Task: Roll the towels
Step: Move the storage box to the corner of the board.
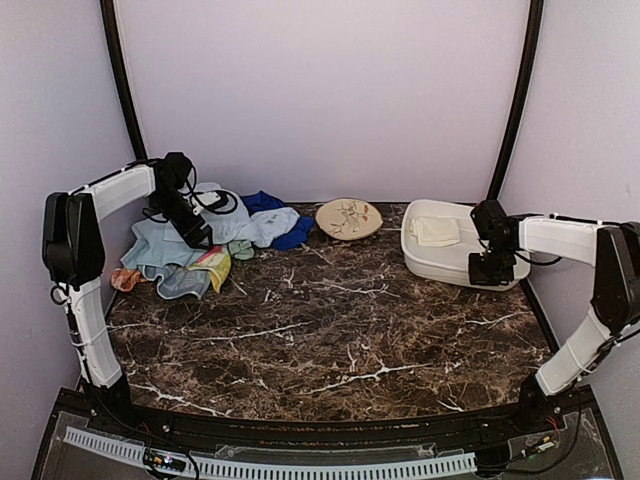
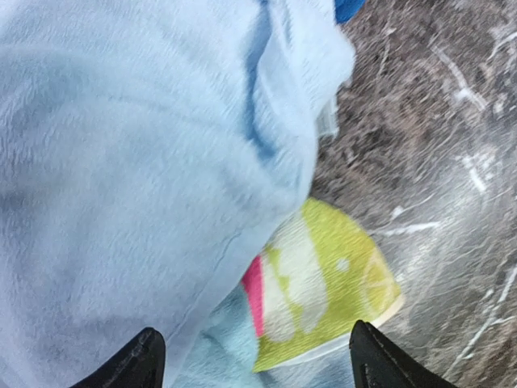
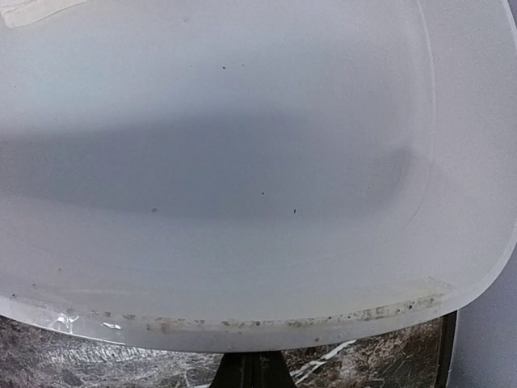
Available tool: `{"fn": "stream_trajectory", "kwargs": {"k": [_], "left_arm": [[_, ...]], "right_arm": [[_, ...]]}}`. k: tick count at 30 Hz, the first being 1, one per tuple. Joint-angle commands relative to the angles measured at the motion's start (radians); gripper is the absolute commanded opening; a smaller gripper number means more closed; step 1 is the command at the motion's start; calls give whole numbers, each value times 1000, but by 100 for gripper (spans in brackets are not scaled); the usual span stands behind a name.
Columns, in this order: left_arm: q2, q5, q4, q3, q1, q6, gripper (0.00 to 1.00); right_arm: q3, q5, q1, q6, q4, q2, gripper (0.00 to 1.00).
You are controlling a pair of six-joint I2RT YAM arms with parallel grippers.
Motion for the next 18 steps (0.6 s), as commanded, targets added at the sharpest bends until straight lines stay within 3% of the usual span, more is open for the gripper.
{"fn": "stream_trajectory", "kwargs": {"k": [1,9,18], "left_arm": [[-97,-285,105,-115,-1,152,78],[-102,-302,241,-156,-37,119,54],[-39,-328,240,-132,-107,86,53]], "right_arm": [[-22,-45,16,4,66,-48,0],[-100,-81,216,115,114,-187,0],[17,-85,353,153,121,-181,0]]}}
